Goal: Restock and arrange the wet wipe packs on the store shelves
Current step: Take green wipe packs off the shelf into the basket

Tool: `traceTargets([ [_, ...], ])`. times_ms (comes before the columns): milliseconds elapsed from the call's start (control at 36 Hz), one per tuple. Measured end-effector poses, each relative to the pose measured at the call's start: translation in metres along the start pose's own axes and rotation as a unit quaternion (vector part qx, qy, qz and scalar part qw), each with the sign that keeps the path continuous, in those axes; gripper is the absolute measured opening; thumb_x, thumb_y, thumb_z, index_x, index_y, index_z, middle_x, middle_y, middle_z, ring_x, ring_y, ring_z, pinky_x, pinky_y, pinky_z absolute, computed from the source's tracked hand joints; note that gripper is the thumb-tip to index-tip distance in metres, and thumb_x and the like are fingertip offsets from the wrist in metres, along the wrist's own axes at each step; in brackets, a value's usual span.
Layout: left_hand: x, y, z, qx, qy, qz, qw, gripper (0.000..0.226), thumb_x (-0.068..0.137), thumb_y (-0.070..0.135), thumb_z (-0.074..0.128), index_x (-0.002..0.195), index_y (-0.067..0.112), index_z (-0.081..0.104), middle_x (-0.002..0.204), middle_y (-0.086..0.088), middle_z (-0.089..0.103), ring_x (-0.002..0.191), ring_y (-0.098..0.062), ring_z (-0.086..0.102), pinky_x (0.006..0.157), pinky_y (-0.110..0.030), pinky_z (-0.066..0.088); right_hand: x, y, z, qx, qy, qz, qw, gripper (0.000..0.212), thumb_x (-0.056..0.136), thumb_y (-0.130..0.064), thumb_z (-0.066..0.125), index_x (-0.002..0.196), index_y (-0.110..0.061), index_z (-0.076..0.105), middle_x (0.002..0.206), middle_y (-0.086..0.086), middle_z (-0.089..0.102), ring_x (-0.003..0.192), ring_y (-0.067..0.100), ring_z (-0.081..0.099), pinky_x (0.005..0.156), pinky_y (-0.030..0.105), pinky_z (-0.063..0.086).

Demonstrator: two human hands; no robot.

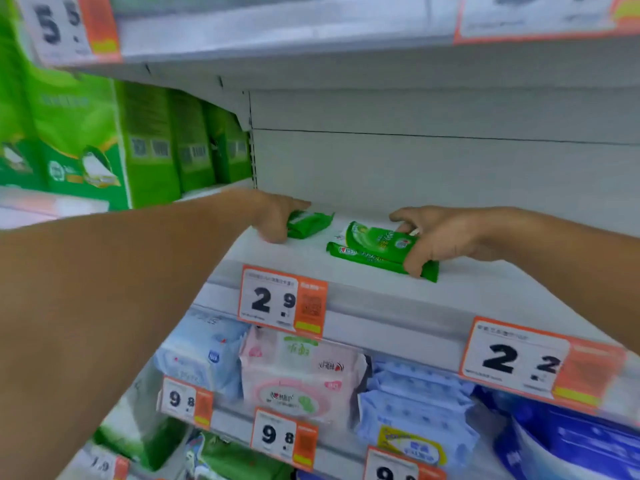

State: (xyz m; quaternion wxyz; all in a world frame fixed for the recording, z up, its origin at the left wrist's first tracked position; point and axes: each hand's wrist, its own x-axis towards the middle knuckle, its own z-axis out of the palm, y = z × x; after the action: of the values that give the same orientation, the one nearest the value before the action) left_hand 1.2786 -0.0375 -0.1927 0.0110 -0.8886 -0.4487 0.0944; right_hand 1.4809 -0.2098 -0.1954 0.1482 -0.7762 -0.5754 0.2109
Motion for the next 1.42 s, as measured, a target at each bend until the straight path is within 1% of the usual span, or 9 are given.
traceTargets([
  [222, -0.061, 0.002, -0.021, -0.267, 0.062, 0.006, 0.962, 0.076, 0.066, 0.016, 0.074, 0.137, 0.02, 0.049, 0.116, -0.01, 0.065, 0.102, -0.027, 0.064, 0.089, -0.042, 0.056, -0.037, 0.0, -0.004, -0.098, 0.168, -0.155, 0.969, 0.06, 0.037, -0.033, 0.071, 0.094, -0.016, 0.069, 0.086, 0.004, 0.064, 0.088, 0.023, 0.057, 0.067, 0.027, 0.046],
  [306, -0.097, -0.005, -0.037, -0.505, 0.14, 0.047, 0.851, 0.033, 0.067, 0.003, 0.068, 0.097, 0.015, 0.064, 0.097, -0.006, 0.067, 0.099, -0.028, 0.066, 0.076, -0.033, 0.056, -0.067, -0.003, -0.012, -0.126, 0.255, -0.234, 0.93, 0.071, 0.039, -0.044, 0.071, 0.103, -0.014, 0.07, 0.092, 0.003, 0.062, 0.094, 0.021, 0.048, 0.072, 0.023, 0.036],
  [417, -0.174, -0.016, -0.044, -0.729, 0.058, 0.141, 0.667, 0.063, 0.05, -0.007, 0.048, 0.109, 0.01, 0.063, 0.107, -0.015, 0.064, 0.104, -0.027, 0.065, 0.093, -0.037, 0.053, -0.114, -0.014, -0.014, 0.01, 0.293, -0.225, 0.929, 0.086, 0.05, 0.007, 0.084, 0.128, -0.02, 0.062, 0.113, 0.006, 0.056, 0.105, 0.019, 0.054, 0.082, 0.002, 0.036],
  [556, -0.257, -0.014, -0.003, -0.865, 0.006, 0.187, 0.465, 0.074, 0.051, 0.01, 0.046, 0.125, 0.005, 0.053, 0.121, -0.021, 0.056, 0.122, -0.042, 0.053, 0.1, -0.059, 0.045, -0.168, -0.029, 0.013, 0.183, 0.204, -0.243, 0.931, 0.089, 0.05, 0.018, 0.086, 0.122, -0.029, 0.064, 0.114, -0.003, 0.068, 0.1, 0.012, 0.065, 0.086, 0.021, 0.054],
  [778, -0.336, -0.014, 0.115, -0.955, -0.058, 0.062, 0.283, 0.08, 0.08, 0.073, 0.048, 0.116, 0.004, 0.07, 0.129, -0.023, 0.057, 0.116, -0.04, 0.057, 0.107, -0.059, 0.037, -0.226, -0.036, 0.12, 0.472, -0.045, -0.208, 0.856, 0.084, 0.043, 0.007, 0.081, 0.123, -0.012, 0.065, 0.12, 0.017, 0.07, 0.097, 0.02, 0.071, 0.074, 0.026, 0.059],
  [1083, -0.367, -0.008, 0.186, -0.734, -0.031, -0.071, 0.675, 0.024, 0.089, 0.008, 0.067, 0.113, 0.004, 0.068, 0.104, -0.013, 0.075, 0.087, -0.024, 0.074, 0.077, -0.038, 0.061, -0.238, -0.026, 0.179, 0.256, -0.166, -0.088, 0.948, 0.057, 0.067, 0.008, 0.079, 0.111, -0.027, 0.071, 0.107, -0.004, 0.076, 0.099, 0.014, 0.071, 0.079, 0.027, 0.059],
  [1194, -0.363, -0.007, 0.198, -0.683, -0.031, -0.04, 0.728, 0.031, 0.088, 0.011, 0.07, 0.119, 0.008, 0.064, 0.108, -0.008, 0.075, 0.096, -0.021, 0.073, 0.077, -0.031, 0.061, -0.244, -0.037, 0.176, 0.006, -0.131, -0.145, 0.981, 0.058, 0.071, -0.004, 0.087, 0.115, -0.034, 0.067, 0.083, -0.036, 0.06, 0.075, -0.022, 0.057, 0.084, 0.012, 0.048],
  [1278, -0.356, 0.003, 0.203, -0.663, -0.04, -0.012, 0.747, 0.027, 0.088, 0.01, 0.07, 0.115, 0.01, 0.066, 0.103, -0.003, 0.076, 0.093, -0.016, 0.073, 0.08, -0.028, 0.059, -0.243, -0.047, 0.183, -0.113, -0.095, -0.16, 0.976, 0.064, 0.067, -0.01, 0.09, 0.123, -0.026, 0.063, 0.07, -0.019, 0.046, 0.059, -0.002, 0.052, 0.057, 0.017, 0.036],
  [1417, -0.341, 0.035, 0.218, -0.623, -0.025, 0.025, 0.782, 0.034, 0.082, 0.006, 0.076, 0.114, 0.012, 0.068, 0.107, -0.002, 0.075, 0.097, -0.015, 0.072, 0.088, -0.029, 0.057, -0.229, -0.048, 0.216, -0.232, -0.07, -0.147, 0.959, 0.041, 0.072, -0.015, 0.087, 0.11, -0.012, 0.073, 0.108, 0.008, 0.069, 0.093, 0.023, 0.06, 0.073, 0.022, 0.039],
])
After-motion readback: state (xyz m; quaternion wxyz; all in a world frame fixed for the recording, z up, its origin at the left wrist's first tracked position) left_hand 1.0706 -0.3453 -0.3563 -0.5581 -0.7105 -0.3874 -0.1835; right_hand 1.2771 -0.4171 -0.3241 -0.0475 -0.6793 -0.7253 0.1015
